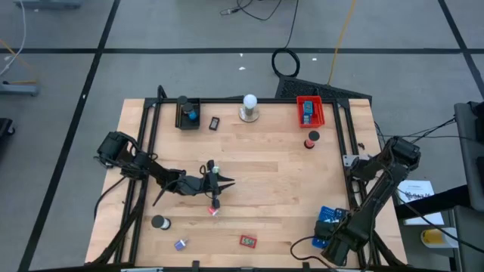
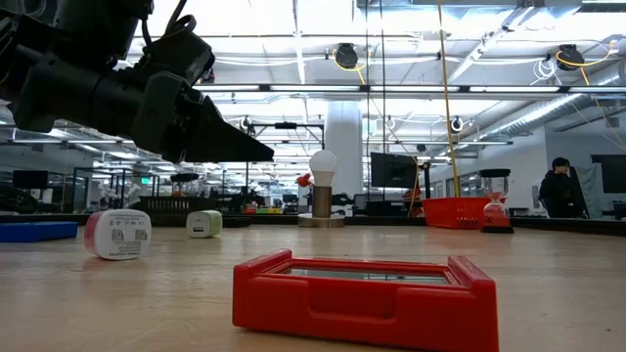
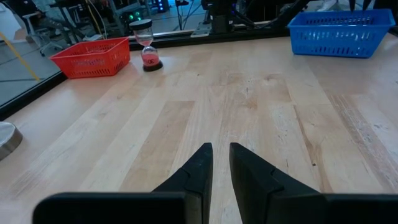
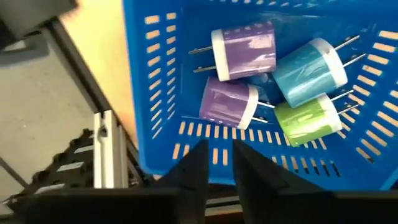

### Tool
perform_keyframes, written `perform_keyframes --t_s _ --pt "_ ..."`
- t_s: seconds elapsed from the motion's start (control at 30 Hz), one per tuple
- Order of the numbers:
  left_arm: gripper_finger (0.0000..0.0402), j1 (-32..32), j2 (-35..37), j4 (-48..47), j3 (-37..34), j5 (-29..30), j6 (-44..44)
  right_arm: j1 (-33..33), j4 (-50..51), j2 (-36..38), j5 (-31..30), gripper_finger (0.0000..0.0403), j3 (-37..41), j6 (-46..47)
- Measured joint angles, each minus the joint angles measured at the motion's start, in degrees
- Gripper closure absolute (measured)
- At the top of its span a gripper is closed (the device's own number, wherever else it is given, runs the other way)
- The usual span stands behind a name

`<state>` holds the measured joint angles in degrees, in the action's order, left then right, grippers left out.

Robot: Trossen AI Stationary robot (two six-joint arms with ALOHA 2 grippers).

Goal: Pick & Place Office items
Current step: Put the blue digital clock into the red bin

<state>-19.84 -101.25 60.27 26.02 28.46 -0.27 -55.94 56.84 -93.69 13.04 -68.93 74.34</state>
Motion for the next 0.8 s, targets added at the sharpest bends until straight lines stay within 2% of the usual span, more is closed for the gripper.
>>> perform_keyframes --t_s 0.13,0.27,0.4,0.57,0.8 --pt "0.0339 0.01 0.00 0.00 0.00 -0.02 0.01 0.44 -0.11 2.66 -6.64 0.0394 0.00 -1.64" --pt "0.0339 0.00 0.00 -0.01 0.00 -0.01 0.00 1.37 -0.19 4.70 -18.63 0.0393 0.00 -7.40" --pt "0.0339 0.00 0.00 0.00 -0.02 -0.02 0.02 4.15 -2.29 4.85 -26.43 0.0400 0.64 -17.07" --pt "0.0339 0.00 0.00 0.00 -0.02 -0.01 -0.02 9.82 -14.84 4.83 -30.74 0.0400 6.85 -31.21" --pt "0.0339 0.01 0.00 -0.02 -0.02 0.00 0.00 19.20 -40.64 4.81 -30.75 0.0402 18.22 -49.86"
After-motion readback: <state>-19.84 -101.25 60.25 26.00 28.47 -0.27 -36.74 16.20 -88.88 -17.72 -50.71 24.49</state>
